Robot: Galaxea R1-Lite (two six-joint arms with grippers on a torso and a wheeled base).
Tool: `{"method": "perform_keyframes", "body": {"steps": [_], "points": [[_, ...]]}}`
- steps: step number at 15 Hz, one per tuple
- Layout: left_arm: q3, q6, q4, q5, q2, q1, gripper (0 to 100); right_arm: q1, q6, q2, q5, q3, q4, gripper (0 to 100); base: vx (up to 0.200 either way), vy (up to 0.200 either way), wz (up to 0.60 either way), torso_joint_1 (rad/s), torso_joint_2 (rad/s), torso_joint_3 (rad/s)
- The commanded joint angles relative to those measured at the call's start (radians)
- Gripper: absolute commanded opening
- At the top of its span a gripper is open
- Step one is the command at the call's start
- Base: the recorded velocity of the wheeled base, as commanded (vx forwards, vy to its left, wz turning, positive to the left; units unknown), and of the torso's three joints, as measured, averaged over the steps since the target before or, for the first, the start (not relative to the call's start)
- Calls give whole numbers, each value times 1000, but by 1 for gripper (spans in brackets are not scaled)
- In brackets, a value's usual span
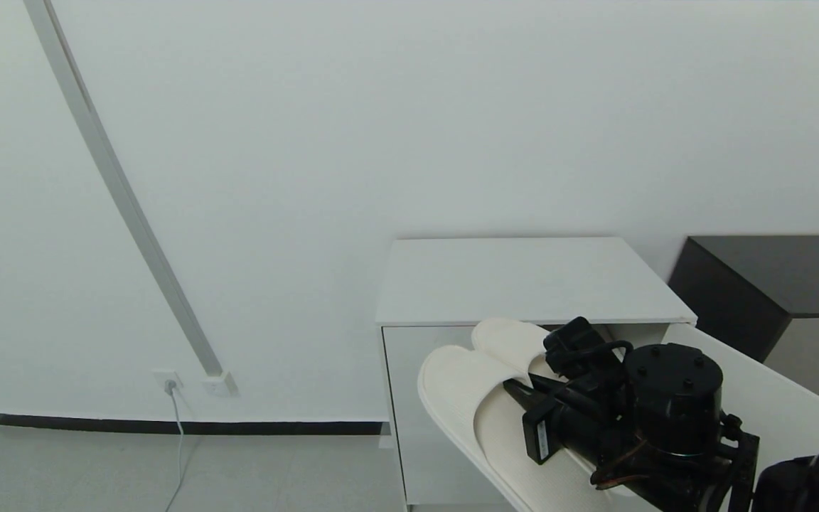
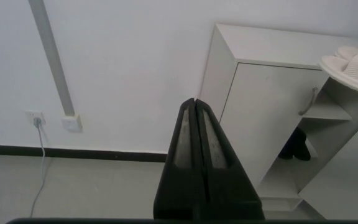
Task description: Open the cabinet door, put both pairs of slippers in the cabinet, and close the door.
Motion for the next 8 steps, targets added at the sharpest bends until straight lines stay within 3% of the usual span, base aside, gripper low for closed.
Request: {"method": "perform_keyframes", "body": {"steps": [1,6,8], "points": [[0,0,0,0,0,0,0,1,0,2,1,2,-5,0,0,0,0,0,0,0],[0,3,2,-1,0,0,0,4,0,5,1,2,-5,0,0,0,0,0,0,0],[0,3,0,-1,0,0,0,4,0,4,1,2,-5,0,0,-200,0,2,2,2]]}}
